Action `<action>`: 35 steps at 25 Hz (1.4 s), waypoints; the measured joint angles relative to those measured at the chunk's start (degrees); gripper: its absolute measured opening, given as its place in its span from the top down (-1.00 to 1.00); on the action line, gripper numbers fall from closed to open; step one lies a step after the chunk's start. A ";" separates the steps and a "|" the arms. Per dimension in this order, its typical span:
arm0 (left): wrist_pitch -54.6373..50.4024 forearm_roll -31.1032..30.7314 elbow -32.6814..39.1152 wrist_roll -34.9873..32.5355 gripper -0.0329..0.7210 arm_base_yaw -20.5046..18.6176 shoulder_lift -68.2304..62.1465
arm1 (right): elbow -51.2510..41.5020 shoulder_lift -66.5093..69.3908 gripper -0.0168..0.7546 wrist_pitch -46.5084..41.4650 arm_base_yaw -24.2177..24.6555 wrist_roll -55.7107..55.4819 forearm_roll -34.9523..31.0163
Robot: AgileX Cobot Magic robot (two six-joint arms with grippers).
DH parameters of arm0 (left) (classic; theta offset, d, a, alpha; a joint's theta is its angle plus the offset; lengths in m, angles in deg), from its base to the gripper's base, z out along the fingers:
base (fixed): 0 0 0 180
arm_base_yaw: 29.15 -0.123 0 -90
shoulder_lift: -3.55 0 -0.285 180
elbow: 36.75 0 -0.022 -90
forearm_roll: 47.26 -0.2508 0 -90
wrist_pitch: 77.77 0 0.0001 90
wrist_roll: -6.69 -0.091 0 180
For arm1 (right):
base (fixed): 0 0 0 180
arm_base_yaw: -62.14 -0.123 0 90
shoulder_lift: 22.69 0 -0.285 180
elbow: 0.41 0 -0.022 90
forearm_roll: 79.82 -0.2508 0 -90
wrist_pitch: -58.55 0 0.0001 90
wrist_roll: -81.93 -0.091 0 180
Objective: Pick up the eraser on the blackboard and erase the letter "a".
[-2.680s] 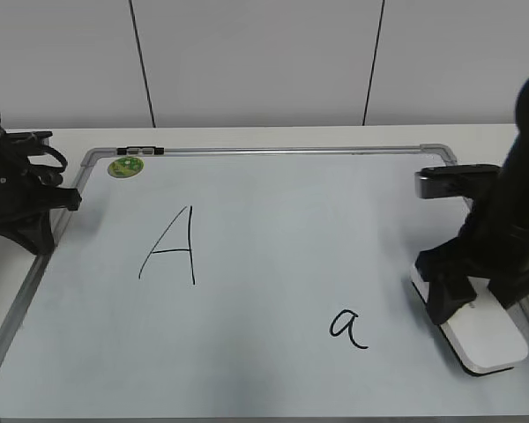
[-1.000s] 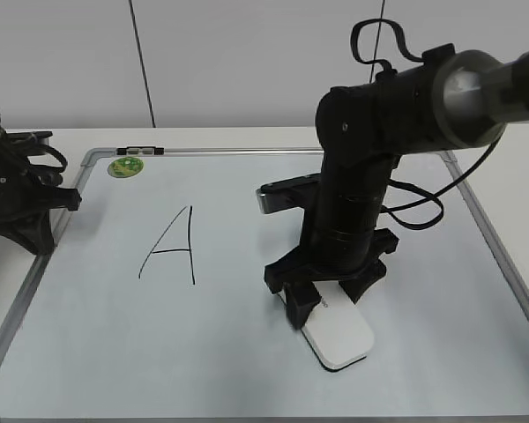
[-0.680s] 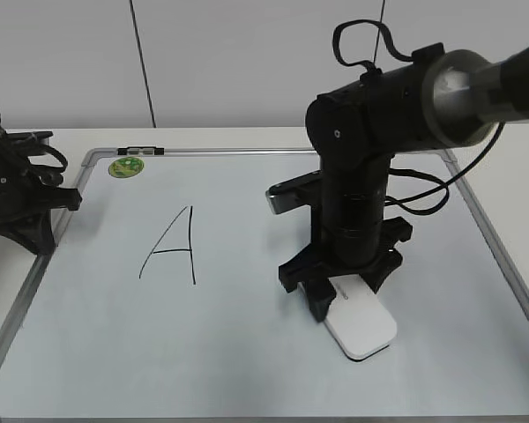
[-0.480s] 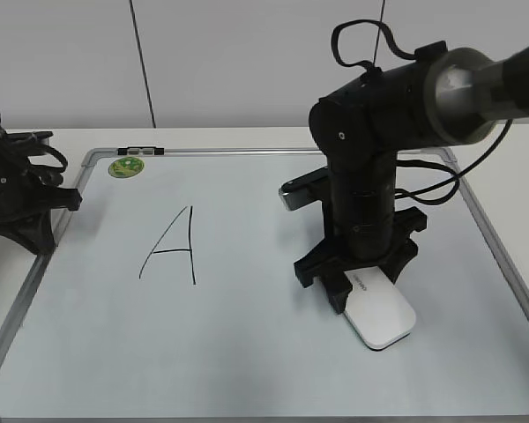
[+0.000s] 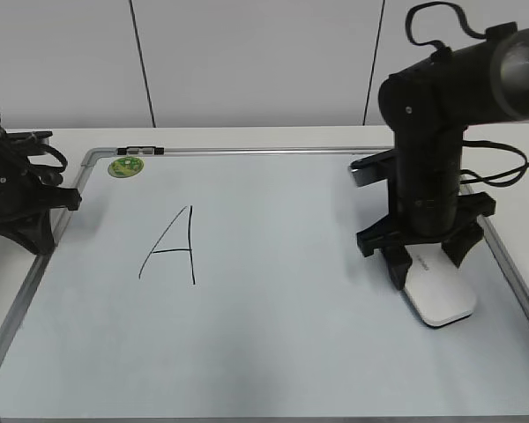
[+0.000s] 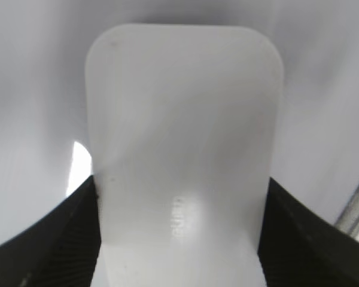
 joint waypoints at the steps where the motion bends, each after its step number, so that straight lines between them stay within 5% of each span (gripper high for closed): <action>1: 0.00 0.00 0.00 0.00 0.81 0.00 0.00 | -0.26 -0.50 -0.37 0.00 0.79 -0.22 0.24; 13: 0.00 0.00 0.00 0.00 0.81 0.00 0.00 | 5.83 -1.71 -0.37 -4.26 16.63 7.29 -5.71; 20: 0.00 0.00 0.00 0.00 0.81 0.00 0.00 | 18.01 5.49 -0.37 -4.76 18.20 10.96 -9.00; 35: 0.00 0.00 0.00 0.00 0.81 0.00 0.00 | 19.46 9.22 -0.37 -4.89 18.20 11.36 -9.14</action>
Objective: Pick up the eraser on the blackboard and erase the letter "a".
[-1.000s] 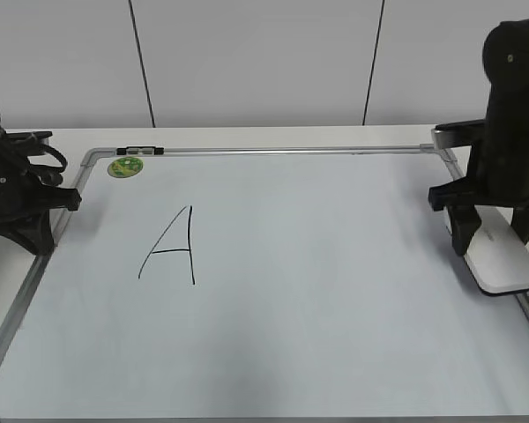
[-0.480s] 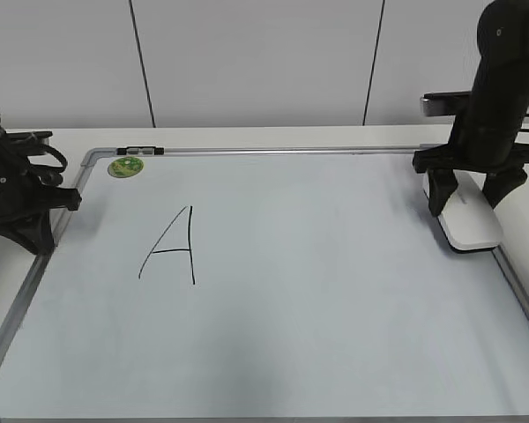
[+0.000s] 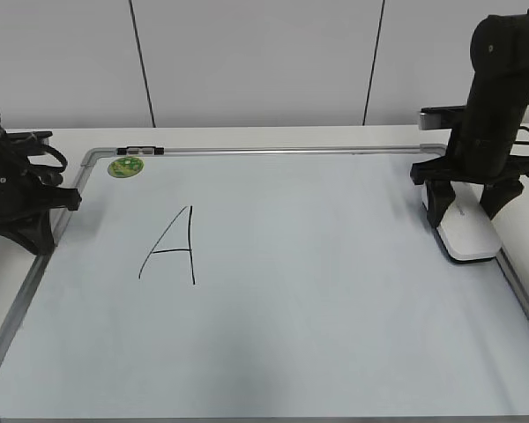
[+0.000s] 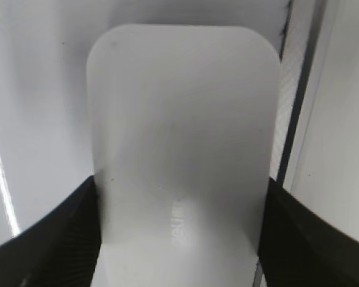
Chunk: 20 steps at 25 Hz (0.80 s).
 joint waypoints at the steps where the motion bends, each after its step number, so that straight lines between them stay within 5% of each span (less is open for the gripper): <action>1: 0.00 0.00 0.00 0.00 0.81 0.00 0.00 | 0.00 0.00 -0.37 0.00 0.00 0.09 0.00; 20: 0.00 0.00 0.00 0.00 0.81 0.00 0.00 | 0.00 0.00 -0.37 0.00 0.08 0.09 -1.40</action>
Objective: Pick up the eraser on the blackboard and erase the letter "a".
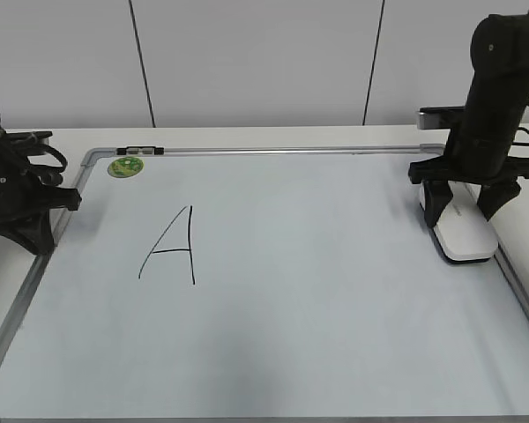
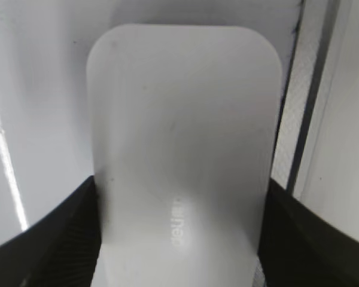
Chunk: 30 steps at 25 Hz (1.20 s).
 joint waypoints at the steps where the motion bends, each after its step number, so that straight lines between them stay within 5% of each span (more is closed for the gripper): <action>1: 0.00 0.00 0.00 0.00 0.81 0.00 0.00 | 0.00 0.00 -0.37 0.00 0.00 0.00 0.00; 14: 0.00 0.00 0.00 -0.10 0.81 0.00 0.00 | 0.00 0.35 -0.37 0.00 1.76 0.00 -0.64; 30: -0.11 0.00 -0.04 -0.10 0.81 0.00 0.00 | 0.13 0.23 -0.70 0.00 1.86 -0.13 0.75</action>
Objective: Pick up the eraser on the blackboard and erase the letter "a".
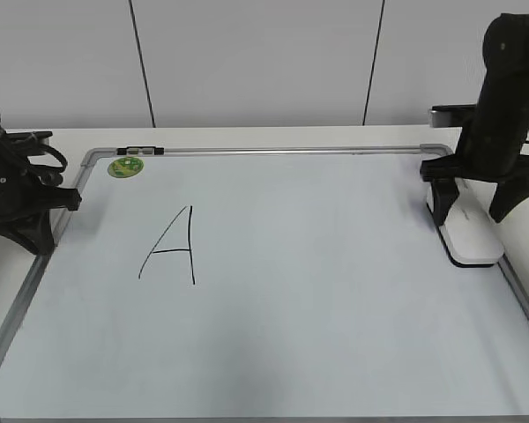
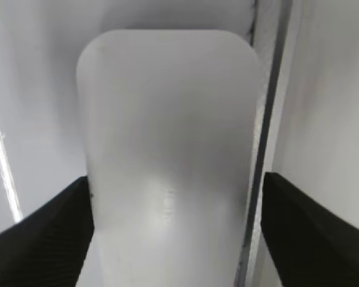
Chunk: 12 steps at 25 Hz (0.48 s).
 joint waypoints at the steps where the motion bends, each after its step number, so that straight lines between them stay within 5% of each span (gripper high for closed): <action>1: -0.38 0.00 -0.23 0.00 0.81 0.00 0.00 | 0.00 -0.21 -0.71 0.00 0.00 0.01 0.26; 6: -4.04 0.00 -2.86 0.00 0.60 0.00 -0.84 | 0.00 -3.16 -0.71 0.00 0.00 -0.10 0.68; 12: -7.08 -2.75 -3.99 0.00 -0.36 0.00 3.48 | 0.00 -5.98 -0.70 -0.21 0.00 -0.21 0.49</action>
